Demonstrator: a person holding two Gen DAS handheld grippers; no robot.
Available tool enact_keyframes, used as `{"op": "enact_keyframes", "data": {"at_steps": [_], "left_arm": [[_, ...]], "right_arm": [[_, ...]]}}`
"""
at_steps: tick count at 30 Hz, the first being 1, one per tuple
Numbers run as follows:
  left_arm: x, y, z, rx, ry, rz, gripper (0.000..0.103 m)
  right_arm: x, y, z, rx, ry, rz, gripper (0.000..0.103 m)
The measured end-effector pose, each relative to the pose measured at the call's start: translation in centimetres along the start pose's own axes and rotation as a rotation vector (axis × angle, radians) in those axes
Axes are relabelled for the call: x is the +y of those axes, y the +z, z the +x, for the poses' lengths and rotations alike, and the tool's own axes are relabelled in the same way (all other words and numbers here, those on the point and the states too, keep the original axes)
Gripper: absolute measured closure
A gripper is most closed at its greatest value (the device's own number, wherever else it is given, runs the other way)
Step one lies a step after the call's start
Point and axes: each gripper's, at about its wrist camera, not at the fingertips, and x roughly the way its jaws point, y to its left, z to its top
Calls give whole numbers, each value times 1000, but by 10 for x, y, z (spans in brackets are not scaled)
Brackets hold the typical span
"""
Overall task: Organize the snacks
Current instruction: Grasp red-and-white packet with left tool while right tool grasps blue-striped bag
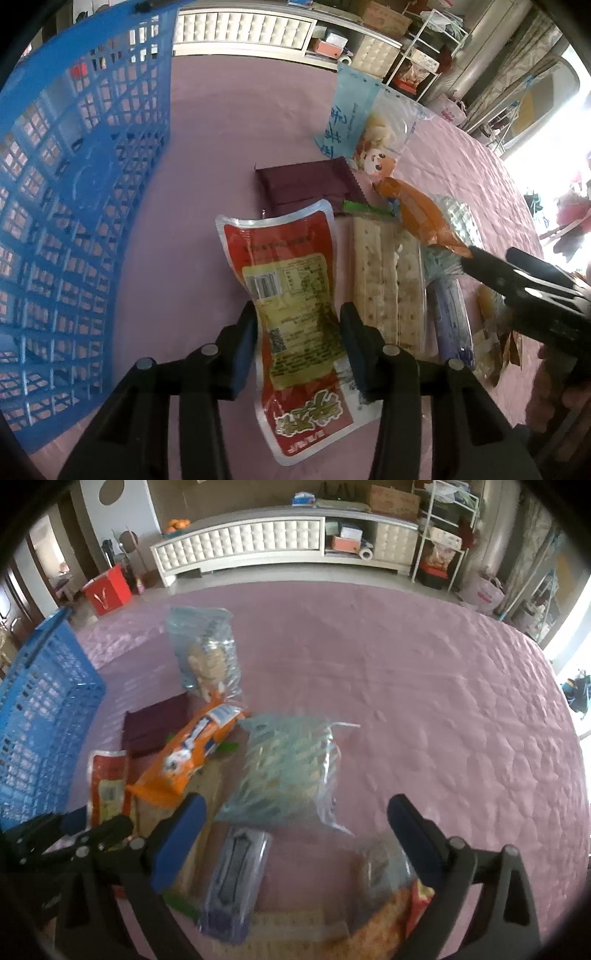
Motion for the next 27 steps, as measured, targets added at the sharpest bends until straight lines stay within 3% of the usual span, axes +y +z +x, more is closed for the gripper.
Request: {"op": "enact_keyframes", "data": {"at_steps": [10,16,27], "left_arm": [[-25,5,10,-38,99,110,62],[-15,8,7,-45,58,69,69],[-29,5,-34,-123,30,119,70]], "right_arm": [[-2,1,28,32,44,-22,23],[-8,-10,14,-13,66,-5,35],[-15,-32,-33,-78,108,36,40]]}}
